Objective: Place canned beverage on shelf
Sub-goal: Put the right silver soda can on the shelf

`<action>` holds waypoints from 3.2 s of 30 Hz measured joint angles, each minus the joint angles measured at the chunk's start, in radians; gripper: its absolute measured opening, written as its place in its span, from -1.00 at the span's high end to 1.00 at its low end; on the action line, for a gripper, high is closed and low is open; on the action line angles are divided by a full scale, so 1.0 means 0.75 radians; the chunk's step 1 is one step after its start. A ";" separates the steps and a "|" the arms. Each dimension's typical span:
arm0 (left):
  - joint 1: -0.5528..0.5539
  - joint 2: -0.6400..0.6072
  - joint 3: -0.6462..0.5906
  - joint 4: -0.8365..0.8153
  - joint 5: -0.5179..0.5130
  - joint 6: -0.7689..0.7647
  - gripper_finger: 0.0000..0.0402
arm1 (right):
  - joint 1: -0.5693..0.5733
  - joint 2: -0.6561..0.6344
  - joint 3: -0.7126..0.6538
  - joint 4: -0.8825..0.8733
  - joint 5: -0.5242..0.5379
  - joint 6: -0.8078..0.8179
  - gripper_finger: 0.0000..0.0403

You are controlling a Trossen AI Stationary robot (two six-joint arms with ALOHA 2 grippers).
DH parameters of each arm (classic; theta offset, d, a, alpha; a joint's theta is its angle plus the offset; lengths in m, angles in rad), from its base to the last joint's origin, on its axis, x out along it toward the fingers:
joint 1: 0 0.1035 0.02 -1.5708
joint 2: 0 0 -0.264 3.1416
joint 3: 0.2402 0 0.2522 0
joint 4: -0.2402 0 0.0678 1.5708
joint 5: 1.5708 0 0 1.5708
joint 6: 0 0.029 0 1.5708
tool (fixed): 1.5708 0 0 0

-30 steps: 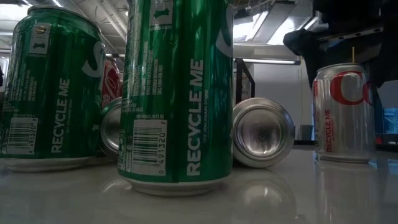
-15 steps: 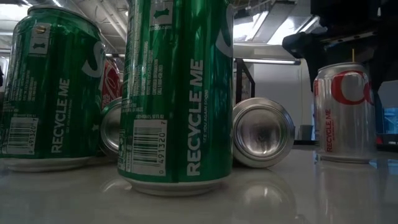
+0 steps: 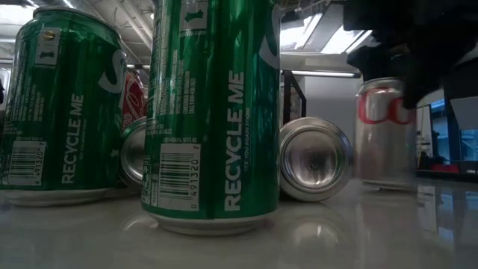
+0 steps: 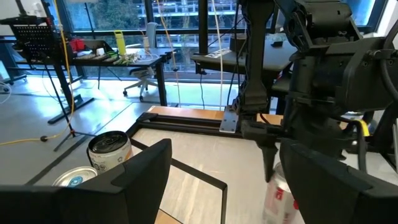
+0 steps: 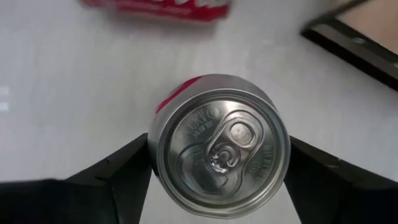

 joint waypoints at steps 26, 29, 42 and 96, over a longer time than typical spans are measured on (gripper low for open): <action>0.000 0.000 0.000 0.000 -0.001 0.001 -0.43 | 0.000 0.000 0.000 0.005 0.037 0.155 -0.57; 0.000 0.000 0.000 0.000 -0.001 0.001 -0.43 | 0.000 0.000 0.000 0.005 0.036 0.154 -0.60; 0.000 0.000 0.000 0.000 -0.002 0.002 -0.43 | 0.000 -0.001 0.000 0.007 0.037 0.154 -0.96; 0.000 0.000 0.000 -0.012 -0.002 0.002 -0.43 | -0.001 0.087 0.001 0.099 0.002 -0.401 -0.97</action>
